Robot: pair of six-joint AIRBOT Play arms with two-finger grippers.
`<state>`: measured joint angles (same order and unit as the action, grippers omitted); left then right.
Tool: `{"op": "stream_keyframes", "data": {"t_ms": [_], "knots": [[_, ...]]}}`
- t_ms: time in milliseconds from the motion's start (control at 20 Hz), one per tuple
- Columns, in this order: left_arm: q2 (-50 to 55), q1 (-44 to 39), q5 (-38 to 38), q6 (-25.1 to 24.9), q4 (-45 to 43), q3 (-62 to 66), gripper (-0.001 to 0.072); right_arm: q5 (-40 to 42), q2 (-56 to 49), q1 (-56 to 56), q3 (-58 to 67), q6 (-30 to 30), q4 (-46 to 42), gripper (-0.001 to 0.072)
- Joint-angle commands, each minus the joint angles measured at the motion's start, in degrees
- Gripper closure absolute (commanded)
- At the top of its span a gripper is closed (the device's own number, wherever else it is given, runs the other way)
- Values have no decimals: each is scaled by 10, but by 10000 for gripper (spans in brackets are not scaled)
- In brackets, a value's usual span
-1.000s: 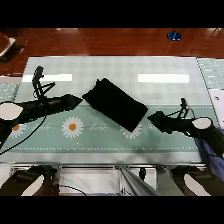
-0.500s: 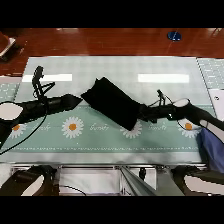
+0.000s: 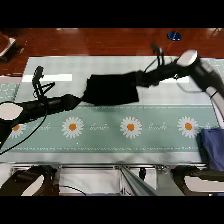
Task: Fold the shirts.
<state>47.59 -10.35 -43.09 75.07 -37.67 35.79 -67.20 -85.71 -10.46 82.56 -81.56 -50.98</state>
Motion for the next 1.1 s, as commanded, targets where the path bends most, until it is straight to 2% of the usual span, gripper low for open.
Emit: {"op": "stream_keyframes", "data": {"t_ms": [0, 250, 450, 650, 800, 1050], "knots": [[0, 0, 0, 0, 0, 0, 684, -101, -1, 16, 150, -66, -109, 693], [0, 0, -3, 0, 0, 0, 684, -244, 1, 127, 289, -101, -109, 693], [0, 0, -4, 0, 0, 0, 684, -350, 10, 245, 353, -121, -106, 693], [0, 0, 2, 0, 0, 0, 684, -388, 57, 380, 353, -133, -105, 694], [0, 0, 10, 0, 0, 0, 684, -391, 95, 474, 339, -147, -71, 694], [3, 0, 16, 0, 0, 0, 684, -392, 176, 587, 244, -151, -97, 694]]}}
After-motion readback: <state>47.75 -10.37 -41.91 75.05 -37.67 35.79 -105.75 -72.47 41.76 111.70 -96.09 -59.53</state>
